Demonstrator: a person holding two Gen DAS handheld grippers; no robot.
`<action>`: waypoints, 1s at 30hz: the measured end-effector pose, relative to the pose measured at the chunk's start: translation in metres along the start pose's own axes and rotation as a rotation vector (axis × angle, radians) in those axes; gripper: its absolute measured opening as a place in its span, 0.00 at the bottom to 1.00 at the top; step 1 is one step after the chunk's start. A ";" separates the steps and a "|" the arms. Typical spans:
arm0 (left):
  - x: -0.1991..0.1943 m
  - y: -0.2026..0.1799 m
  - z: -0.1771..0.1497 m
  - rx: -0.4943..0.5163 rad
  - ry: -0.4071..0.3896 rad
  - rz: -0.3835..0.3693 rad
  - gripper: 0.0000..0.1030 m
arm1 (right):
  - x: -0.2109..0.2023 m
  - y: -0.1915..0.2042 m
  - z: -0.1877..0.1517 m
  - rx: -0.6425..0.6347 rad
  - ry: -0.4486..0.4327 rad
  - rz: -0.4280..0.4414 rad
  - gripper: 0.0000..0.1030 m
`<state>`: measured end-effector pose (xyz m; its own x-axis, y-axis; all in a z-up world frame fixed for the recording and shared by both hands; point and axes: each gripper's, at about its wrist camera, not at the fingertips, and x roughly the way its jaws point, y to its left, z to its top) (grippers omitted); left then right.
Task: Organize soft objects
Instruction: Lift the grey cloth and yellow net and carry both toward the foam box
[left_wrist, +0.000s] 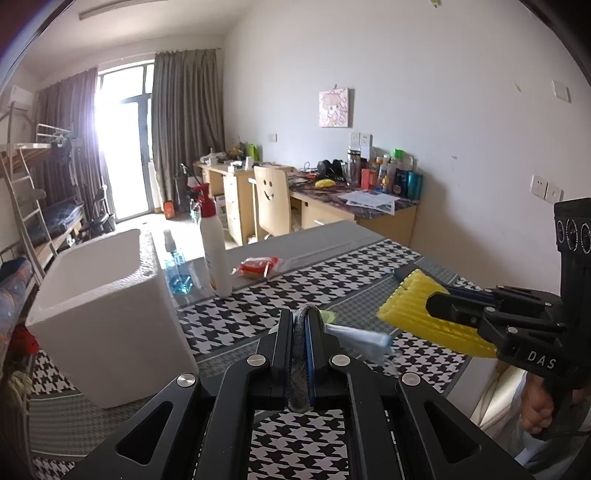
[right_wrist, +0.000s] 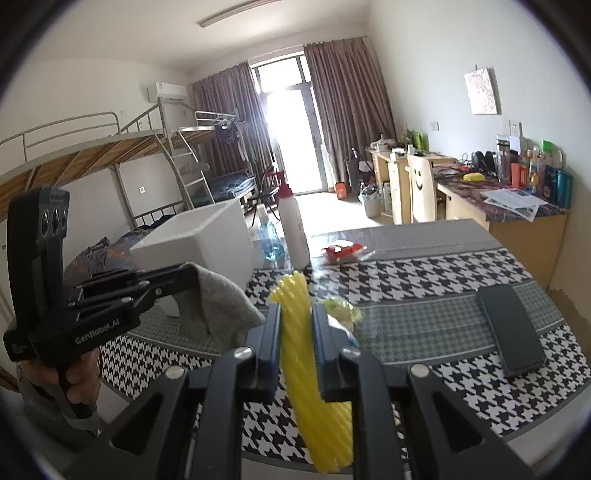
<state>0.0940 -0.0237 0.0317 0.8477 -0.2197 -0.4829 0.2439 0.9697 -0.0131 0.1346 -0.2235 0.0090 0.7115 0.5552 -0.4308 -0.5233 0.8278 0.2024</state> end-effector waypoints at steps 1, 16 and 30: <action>-0.001 0.001 0.001 -0.001 -0.001 0.001 0.06 | -0.001 0.001 0.002 -0.001 -0.004 -0.005 0.19; -0.011 0.012 0.007 -0.011 -0.034 0.026 0.06 | 0.008 0.013 0.012 -0.029 -0.011 0.003 0.19; -0.009 0.027 0.019 -0.036 -0.043 0.050 0.06 | 0.020 0.025 0.027 -0.053 -0.014 0.001 0.19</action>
<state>0.1018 0.0029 0.0523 0.8778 -0.1744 -0.4461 0.1840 0.9827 -0.0221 0.1481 -0.1894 0.0288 0.7173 0.5573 -0.4182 -0.5480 0.8219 0.1553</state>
